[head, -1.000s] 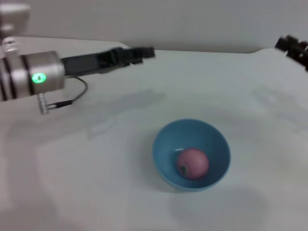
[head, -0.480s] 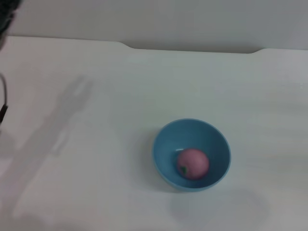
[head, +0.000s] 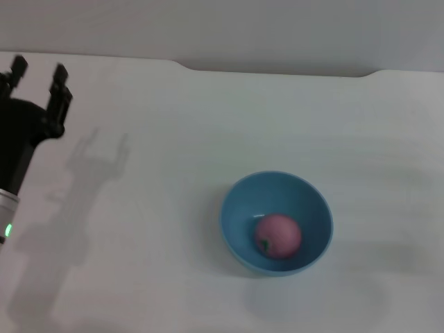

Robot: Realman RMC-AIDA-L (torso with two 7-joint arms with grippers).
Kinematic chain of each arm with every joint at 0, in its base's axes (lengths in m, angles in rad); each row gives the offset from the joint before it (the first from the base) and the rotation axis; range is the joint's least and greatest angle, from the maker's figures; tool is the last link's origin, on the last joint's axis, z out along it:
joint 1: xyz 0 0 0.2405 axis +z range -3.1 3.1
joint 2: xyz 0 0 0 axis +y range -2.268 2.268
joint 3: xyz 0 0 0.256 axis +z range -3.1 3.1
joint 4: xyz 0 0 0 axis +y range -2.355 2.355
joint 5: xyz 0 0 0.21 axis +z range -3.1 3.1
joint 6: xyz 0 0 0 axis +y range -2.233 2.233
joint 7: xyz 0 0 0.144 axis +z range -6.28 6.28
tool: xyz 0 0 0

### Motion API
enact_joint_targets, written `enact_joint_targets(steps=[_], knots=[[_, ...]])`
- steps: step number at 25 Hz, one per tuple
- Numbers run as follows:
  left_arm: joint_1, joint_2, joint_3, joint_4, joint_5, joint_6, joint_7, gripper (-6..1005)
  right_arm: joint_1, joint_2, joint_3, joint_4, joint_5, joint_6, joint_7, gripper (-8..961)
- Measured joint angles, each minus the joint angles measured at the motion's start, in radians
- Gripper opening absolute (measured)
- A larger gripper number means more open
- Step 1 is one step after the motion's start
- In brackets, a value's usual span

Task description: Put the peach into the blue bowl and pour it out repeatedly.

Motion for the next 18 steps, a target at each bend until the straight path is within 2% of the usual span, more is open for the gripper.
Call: enact_joint_targets(steps=[3, 5, 18], knots=[[0.0, -0.001, 0.002, -0.019, 0.002, -0.091, 0.12, 546, 0.035, 0.001, 0.004, 0.099, 0.002, -0.055, -0.299, 380], [0.0, 0.001, 0.003, -0.03, 0.002, -0.118, 0.134, 546, 0.052, 0.001, 0.005, 0.127, -0.002, -0.067, -0.396, 380], [0.007, 0.001, 0.002, -0.034, 0.001, -0.14, 0.132, 545, 0.072, -0.002, -0.009, 0.138, -0.008, -0.046, -0.373, 380]])
